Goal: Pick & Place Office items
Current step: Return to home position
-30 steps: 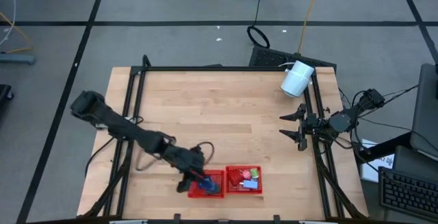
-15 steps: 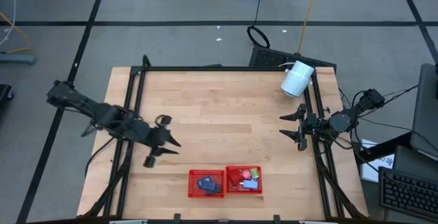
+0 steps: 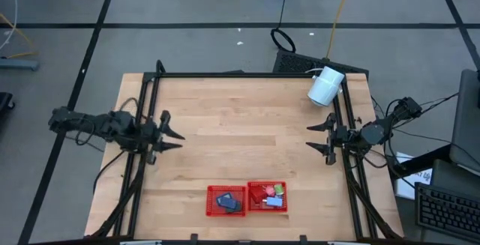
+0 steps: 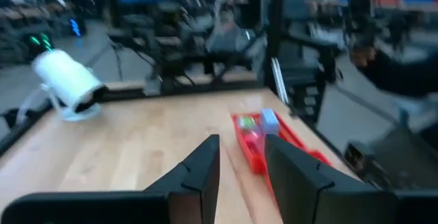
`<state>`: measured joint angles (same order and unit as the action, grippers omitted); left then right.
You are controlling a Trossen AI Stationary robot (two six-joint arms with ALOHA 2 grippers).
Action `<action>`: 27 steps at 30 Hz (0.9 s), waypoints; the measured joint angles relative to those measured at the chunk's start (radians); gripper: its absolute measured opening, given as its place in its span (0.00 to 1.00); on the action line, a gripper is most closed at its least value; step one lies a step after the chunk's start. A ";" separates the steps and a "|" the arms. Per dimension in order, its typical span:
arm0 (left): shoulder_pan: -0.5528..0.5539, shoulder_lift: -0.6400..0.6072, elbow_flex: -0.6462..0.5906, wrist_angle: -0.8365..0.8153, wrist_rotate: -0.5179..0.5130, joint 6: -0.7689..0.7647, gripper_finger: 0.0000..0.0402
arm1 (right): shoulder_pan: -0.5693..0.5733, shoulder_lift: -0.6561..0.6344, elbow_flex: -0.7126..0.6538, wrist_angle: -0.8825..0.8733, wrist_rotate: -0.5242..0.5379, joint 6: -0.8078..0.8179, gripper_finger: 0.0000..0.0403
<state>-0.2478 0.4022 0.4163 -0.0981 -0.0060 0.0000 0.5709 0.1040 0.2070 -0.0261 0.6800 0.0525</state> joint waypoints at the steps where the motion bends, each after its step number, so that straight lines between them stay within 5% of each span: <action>1: 0.023 -0.047 -0.032 0.018 0.007 -0.007 0.29 | 0.000 0.000 0.000 0.003 0.001 -0.023 0.63; 8: 0.145 -0.393 -0.168 -0.004 0.086 -0.020 0.29 | 0.000 0.000 0.000 0.068 0.003 -0.110 0.63; 12: 0.186 -0.395 -0.185 -0.049 0.095 -0.036 0.29 | 0.000 -0.002 0.000 0.075 0.002 -0.150 0.63; 27: 0.261 -0.373 -0.397 0.211 0.103 -0.072 0.29 | 0.000 -0.006 0.000 0.088 0.000 -0.201 0.63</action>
<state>0.0136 0.0292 0.0193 0.1127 0.0971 -0.0719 0.5709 0.0981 0.2066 0.0616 0.6804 -0.1481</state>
